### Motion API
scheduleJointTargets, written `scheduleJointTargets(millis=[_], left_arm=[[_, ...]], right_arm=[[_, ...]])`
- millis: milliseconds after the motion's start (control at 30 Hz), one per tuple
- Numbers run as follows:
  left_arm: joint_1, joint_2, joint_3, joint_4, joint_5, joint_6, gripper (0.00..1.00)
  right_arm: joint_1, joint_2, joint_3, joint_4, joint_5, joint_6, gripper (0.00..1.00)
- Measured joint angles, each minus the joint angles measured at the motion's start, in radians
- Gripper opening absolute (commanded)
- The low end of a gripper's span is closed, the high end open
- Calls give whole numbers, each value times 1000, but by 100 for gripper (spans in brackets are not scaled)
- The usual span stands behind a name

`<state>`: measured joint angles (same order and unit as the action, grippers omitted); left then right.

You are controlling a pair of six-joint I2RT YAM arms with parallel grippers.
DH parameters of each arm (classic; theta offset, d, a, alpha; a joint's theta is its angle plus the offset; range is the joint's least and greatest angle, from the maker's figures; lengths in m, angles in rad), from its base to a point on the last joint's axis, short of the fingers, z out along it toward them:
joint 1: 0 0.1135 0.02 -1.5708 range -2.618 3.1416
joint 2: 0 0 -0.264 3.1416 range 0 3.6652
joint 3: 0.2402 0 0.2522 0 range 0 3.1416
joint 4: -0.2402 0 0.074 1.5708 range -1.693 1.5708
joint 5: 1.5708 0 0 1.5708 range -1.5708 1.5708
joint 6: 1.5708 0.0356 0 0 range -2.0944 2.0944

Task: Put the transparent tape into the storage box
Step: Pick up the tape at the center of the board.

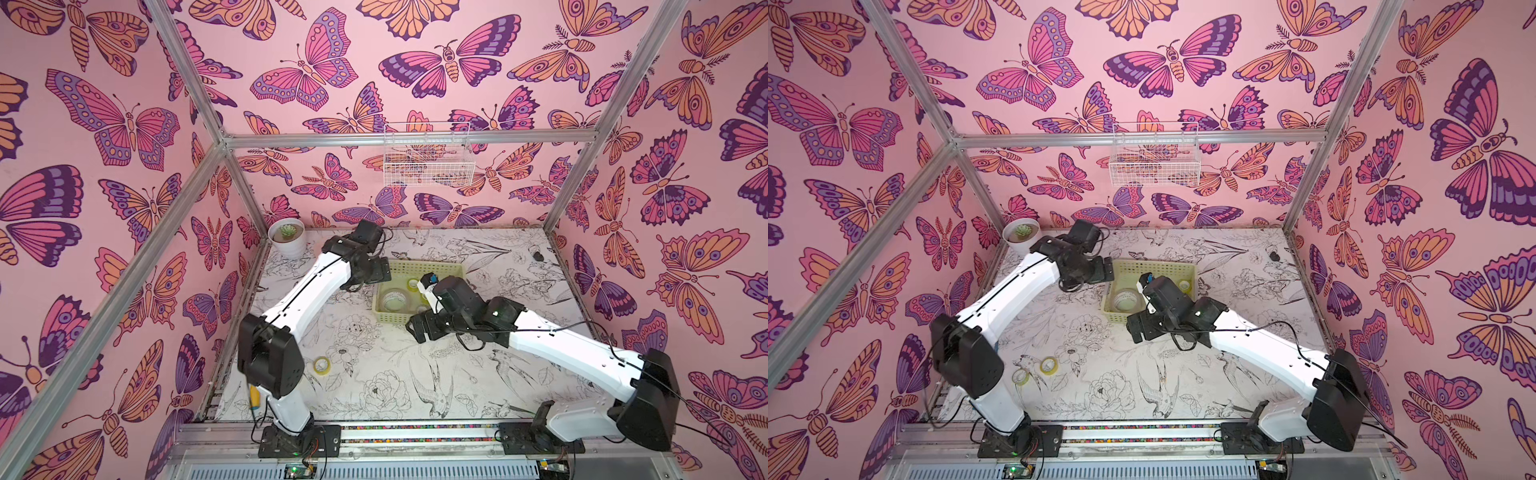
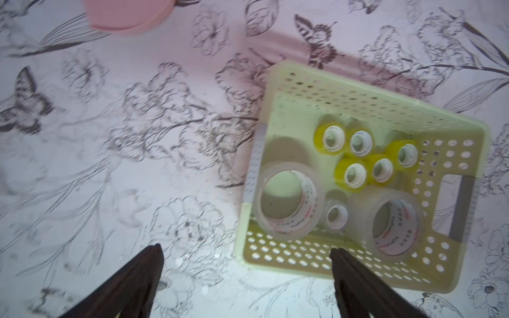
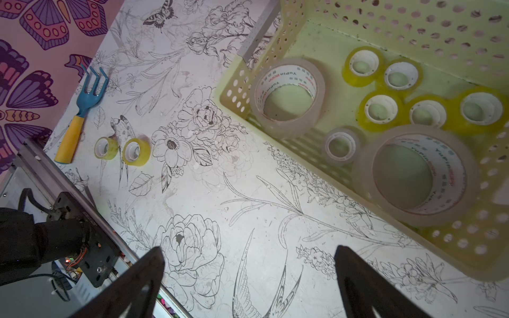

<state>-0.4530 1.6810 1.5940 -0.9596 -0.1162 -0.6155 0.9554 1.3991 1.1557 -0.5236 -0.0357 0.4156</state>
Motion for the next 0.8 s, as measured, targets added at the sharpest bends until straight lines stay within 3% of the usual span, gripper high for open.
scheduleJointTargets(millis=[467,700,800], left_arm=[[179,-537,-578,-35,-84,-200,100],[222,-636,-758,-85,-78,-290,100],[233,-647,-803,-93,-70,-327,94]], right_arm=[[29,223,179,54,-144,-74,99],[34,255,196,60,-177,-84,99],[34,255,198,60,-181,-84,99]])
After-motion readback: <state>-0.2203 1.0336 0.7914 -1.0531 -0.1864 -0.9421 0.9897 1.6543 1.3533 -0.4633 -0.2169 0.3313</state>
